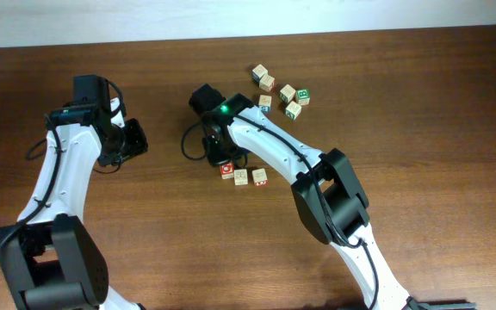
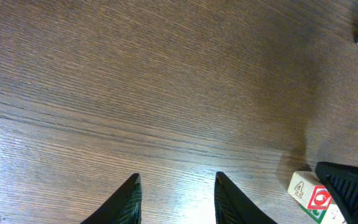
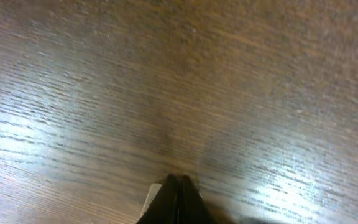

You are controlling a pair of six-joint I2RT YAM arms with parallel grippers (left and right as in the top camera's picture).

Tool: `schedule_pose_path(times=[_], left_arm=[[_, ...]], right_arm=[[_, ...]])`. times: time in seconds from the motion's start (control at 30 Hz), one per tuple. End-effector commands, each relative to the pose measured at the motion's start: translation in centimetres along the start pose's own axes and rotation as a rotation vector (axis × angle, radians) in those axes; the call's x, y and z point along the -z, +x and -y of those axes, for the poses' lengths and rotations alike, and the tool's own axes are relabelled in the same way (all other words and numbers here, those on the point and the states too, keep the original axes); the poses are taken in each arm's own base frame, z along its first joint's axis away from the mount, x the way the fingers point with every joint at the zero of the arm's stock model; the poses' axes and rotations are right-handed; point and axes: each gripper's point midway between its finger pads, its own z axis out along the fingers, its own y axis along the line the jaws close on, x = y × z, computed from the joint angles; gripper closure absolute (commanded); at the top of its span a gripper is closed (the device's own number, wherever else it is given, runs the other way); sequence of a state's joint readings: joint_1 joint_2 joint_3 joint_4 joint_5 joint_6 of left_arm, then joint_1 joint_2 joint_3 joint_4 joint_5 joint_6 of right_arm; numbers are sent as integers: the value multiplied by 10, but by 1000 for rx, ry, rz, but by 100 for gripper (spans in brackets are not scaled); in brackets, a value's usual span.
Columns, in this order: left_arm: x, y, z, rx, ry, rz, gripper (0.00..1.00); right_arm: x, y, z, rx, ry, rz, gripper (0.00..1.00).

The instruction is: Rotate 3 blocks

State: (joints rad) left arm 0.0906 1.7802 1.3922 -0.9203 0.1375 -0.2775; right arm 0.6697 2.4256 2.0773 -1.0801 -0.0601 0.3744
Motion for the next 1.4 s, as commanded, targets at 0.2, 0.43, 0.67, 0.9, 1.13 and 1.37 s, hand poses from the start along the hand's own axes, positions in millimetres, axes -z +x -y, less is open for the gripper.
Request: schedule_pose_path(times=[0.2, 0.43, 0.67, 0.9, 1.13, 1.37], left_arm=[[9, -6, 4, -9, 5, 29, 64], [9, -6, 4, -9, 5, 29, 64], [9, -6, 4, -9, 5, 29, 65], [9, -6, 4, -9, 5, 29, 65], [8, -4, 4, -10, 5, 24, 65], [0, 7, 12, -38, 4, -5, 66]], right_arm=[[-7, 13, 5, -40, 15, -56, 95], [-6, 19, 5, -57, 11, -84, 95], [-6, 22, 2, -59, -4, -97, 96], [21, 8, 6, -76, -16, -59, 95], [65, 5, 52, -171, 2, -78, 96], [52, 39, 82, -185, 50, -224, 95]])
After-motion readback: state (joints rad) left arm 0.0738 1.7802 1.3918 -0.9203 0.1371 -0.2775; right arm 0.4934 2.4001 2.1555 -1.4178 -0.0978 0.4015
